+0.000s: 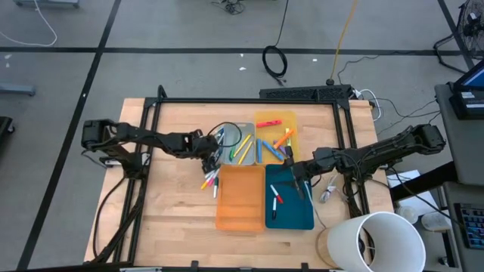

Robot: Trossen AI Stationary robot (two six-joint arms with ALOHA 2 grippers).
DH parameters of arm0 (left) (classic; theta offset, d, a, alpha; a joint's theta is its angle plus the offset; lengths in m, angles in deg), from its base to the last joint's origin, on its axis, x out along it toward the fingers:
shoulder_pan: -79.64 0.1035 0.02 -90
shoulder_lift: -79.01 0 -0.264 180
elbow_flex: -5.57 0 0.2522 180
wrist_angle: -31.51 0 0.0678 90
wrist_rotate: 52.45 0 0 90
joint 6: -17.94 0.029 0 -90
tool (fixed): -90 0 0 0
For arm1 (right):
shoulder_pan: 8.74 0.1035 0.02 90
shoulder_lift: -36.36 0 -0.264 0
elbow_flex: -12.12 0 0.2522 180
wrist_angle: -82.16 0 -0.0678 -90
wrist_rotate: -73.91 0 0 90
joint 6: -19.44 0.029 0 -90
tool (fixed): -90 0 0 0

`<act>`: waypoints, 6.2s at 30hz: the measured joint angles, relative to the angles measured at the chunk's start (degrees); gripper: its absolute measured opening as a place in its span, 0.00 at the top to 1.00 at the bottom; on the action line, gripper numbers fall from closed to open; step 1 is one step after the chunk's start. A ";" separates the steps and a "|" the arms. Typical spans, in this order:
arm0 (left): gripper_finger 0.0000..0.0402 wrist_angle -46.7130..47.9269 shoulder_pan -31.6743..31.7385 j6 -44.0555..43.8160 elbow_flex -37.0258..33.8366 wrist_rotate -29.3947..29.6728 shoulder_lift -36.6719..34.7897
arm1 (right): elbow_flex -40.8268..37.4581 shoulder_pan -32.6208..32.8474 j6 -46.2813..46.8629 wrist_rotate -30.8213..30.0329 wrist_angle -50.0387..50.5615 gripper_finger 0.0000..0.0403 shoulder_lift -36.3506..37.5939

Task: Pick & Place Markers
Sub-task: Adjust the bins

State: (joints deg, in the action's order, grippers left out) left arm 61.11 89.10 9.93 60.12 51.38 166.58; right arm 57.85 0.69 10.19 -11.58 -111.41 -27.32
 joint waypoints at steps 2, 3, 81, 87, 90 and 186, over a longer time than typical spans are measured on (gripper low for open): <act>0.39 1.36 -1.19 -0.74 0.02 -3.23 -0.55 | 0.00 0.00 0.00 0.00 -0.02 0.65 0.00; 0.39 2.29 -1.83 -1.14 0.04 -4.92 -0.65 | 0.00 0.00 0.00 0.00 -0.02 0.65 0.00; 0.58 -10.82 -23.35 -10.48 0.28 13.12 5.28 | 0.00 -1.20 -0.07 -0.20 -3.63 0.65 0.00; 0.95 -14.89 -21.82 -6.74 0.29 11.50 6.29 | 0.00 -1.20 -0.35 -0.21 -3.59 0.65 0.00; 0.97 -18.40 -21.50 -5.67 0.54 9.34 7.50 | 0.00 -1.20 -0.38 -0.21 -3.44 0.65 0.00; 0.98 -26.97 -18.73 -0.96 0.23 1.31 13.85 | 0.02 -1.27 -0.44 -0.24 -2.64 0.65 -0.02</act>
State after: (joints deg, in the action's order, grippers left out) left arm 34.14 70.37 8.97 60.36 52.70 180.44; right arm 57.86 -0.57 9.75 -11.82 -114.06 -27.34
